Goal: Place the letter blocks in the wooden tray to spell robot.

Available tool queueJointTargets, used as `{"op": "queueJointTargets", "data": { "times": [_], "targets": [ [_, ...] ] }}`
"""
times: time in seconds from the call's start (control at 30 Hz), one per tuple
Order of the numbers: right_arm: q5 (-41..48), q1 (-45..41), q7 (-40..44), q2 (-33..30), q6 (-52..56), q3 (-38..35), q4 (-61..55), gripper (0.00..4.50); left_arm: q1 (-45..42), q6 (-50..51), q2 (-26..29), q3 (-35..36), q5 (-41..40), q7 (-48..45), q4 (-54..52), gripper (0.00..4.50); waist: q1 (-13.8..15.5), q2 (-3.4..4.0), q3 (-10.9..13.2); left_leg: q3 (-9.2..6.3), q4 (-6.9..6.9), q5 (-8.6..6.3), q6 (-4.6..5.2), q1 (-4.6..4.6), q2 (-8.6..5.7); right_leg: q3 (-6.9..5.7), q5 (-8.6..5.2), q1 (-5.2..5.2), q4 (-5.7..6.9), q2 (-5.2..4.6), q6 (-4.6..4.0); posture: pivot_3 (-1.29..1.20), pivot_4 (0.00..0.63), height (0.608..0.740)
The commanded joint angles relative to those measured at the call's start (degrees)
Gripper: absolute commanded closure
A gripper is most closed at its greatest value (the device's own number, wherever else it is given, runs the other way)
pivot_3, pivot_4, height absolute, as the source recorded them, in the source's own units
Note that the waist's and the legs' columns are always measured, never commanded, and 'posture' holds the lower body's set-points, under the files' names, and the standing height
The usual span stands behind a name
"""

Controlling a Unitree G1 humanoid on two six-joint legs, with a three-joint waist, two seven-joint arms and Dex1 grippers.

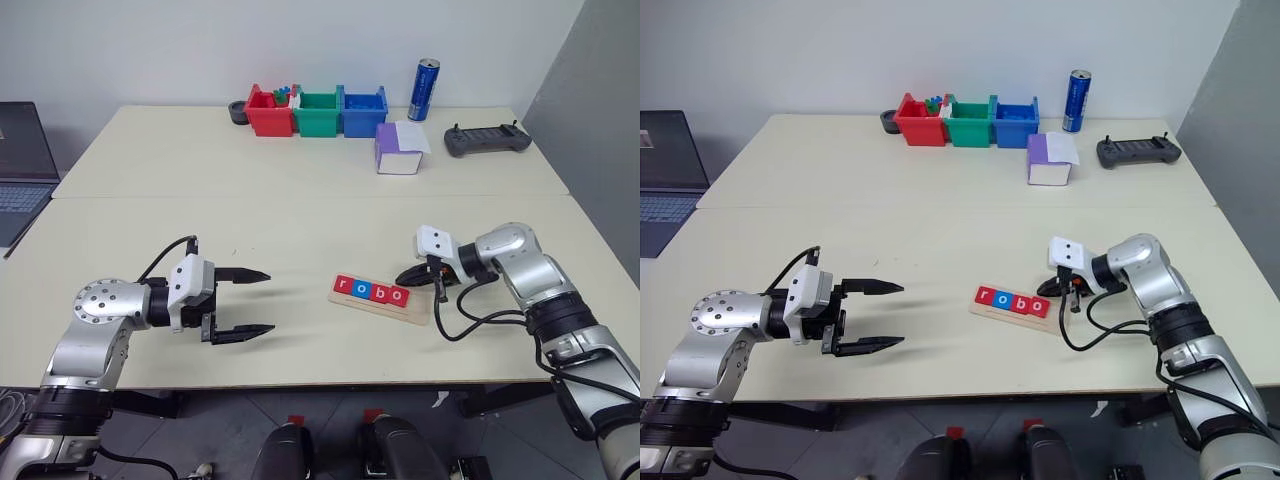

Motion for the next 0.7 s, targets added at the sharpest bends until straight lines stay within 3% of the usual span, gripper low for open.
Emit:
{"op": "queueJointTargets", "data": {
  "times": [0.03,0.43,0.7],
  "targets": [
    [1.0,0.2,0.7,-0.2,0.6,0.1,-2.3,4.46,-0.5,-0.4,1.0,1.4,-0.6,-0.2,-0.8,0.00,0.0,0.00,0.0,0.00,0.00,0.00,0.00,0.00,0.00,0.00,0.00,0.00,0.00,0.00,0.00,0.00,0.150,0.740],
    [1.5,0.1,0.0,-1.1,2.2,-1.1,-3.8,4.46,-0.6,-0.5,0.7,1.2,-0.5,-0.1,-0.8,0.00,0.0,0.00,0.0,0.00,0.00,0.00,0.00,0.00,0.00,0.00,0.00,0.00,0.00,0.00,0.00,0.00,0.150,0.740],
    [3.8,3.5,1.2,-6.8,4.8,-3.6,-8.7,4.46,-0.5,-0.5,0.8,1.4,-0.6,-0.1,-0.9,0.00,0.1,0.00,0.0,-0.01,-0.01,-0.01,0.01,0.00,-0.01,0.00,0.00,0.00,-0.02,0.00,0.00,0.00,0.150,0.740]
  ]
}}
